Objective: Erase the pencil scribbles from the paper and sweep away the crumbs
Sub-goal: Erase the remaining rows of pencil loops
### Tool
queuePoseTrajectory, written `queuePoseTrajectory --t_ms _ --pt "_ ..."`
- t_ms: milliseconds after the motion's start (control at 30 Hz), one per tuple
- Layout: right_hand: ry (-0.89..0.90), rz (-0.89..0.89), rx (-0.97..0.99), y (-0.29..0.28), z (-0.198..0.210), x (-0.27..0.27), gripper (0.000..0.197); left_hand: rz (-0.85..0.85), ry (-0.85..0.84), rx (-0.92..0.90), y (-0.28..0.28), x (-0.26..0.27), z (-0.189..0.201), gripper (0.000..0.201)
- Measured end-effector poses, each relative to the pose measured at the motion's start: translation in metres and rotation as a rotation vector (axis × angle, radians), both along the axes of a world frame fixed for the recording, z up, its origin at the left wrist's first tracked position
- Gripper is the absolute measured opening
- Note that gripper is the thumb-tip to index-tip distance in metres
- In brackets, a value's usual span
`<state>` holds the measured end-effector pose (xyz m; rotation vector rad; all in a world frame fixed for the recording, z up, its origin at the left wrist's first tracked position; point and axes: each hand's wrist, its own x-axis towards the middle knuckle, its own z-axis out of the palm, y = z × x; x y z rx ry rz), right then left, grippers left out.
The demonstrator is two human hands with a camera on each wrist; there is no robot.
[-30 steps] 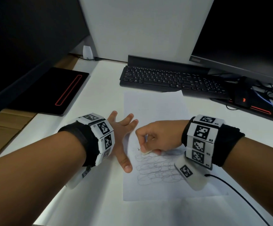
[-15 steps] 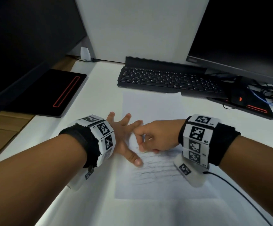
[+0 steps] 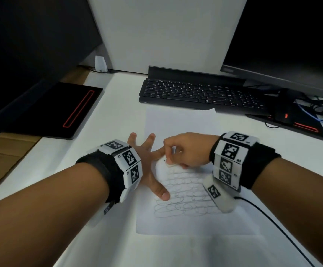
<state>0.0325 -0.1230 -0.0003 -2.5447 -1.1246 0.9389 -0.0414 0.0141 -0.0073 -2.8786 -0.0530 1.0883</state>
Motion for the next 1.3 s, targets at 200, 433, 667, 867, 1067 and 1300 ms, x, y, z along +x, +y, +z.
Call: queuePoseTrajectory --t_ms 200,433,667,867,1067,1300 --pt "0.101 0.079 -0.026 -0.002 -0.003 -0.011 0.011 0.004 -0.012 -0.021 0.0 0.001 -0.002 0.124" --pt "-0.002 0.113 -0.031 -0.004 -0.004 -0.012 0.012 -0.004 -0.014 -0.017 -0.002 0.001 -0.001 0.124" --pt "-0.006 0.033 -0.014 -0.005 0.0 -0.001 0.011 0.032 -0.018 -0.018 -0.001 0.001 -0.004 0.127" --pt "-0.018 -0.014 -0.009 -0.009 -0.001 0.001 0.009 0.017 -0.025 -0.004 -0.001 0.001 -0.004 0.126" --pt "0.12 0.061 -0.045 -0.01 -0.003 -0.011 0.012 0.016 -0.021 -0.013 -0.002 0.002 -0.003 0.127" --pt "0.125 0.052 -0.057 -0.01 -0.003 -0.005 0.013 0.013 -0.024 -0.014 -0.002 0.001 -0.002 0.126"
